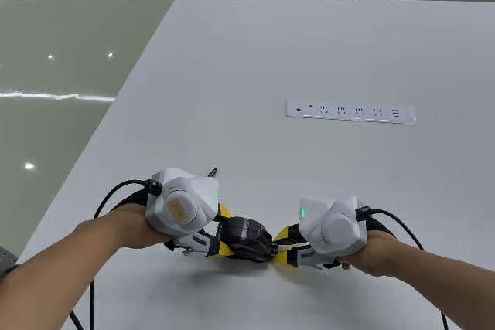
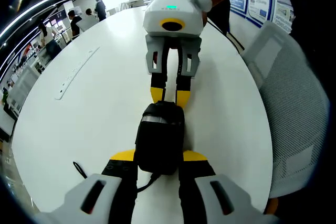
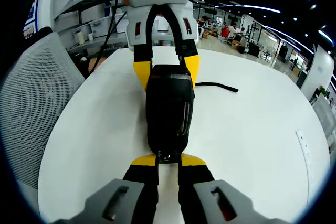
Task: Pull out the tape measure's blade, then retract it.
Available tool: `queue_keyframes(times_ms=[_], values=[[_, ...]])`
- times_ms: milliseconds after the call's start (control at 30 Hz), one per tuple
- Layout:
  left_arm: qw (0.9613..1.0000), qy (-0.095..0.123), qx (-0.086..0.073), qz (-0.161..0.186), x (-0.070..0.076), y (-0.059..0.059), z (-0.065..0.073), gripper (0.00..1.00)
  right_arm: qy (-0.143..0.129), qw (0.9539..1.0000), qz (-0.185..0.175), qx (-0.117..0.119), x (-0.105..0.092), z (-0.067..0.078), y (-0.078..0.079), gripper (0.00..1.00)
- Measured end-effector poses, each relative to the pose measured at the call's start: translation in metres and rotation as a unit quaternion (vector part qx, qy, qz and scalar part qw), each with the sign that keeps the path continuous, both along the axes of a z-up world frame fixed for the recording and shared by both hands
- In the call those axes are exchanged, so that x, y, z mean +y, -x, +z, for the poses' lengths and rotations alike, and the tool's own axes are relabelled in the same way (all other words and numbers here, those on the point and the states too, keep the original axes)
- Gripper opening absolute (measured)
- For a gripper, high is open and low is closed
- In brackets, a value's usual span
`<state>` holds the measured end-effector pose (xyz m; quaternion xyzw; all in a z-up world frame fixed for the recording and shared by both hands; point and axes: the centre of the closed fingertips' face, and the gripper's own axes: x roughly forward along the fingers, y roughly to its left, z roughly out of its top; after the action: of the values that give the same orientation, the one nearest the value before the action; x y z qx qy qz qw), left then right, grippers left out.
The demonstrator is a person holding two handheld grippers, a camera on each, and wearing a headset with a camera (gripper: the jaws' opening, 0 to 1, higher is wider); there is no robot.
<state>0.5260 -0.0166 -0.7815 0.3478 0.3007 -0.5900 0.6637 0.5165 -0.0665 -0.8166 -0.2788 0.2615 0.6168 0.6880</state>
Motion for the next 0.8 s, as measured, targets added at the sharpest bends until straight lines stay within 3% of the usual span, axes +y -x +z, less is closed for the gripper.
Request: queue_keyframes(times_ms=[800], values=[[1.0000,-0.002,0.001,0.009,0.0044,0.0004,0.0002,0.25,-0.004,1.0000,0.002,-0.005,-0.0013,0.0055,0.0010,0.12]])
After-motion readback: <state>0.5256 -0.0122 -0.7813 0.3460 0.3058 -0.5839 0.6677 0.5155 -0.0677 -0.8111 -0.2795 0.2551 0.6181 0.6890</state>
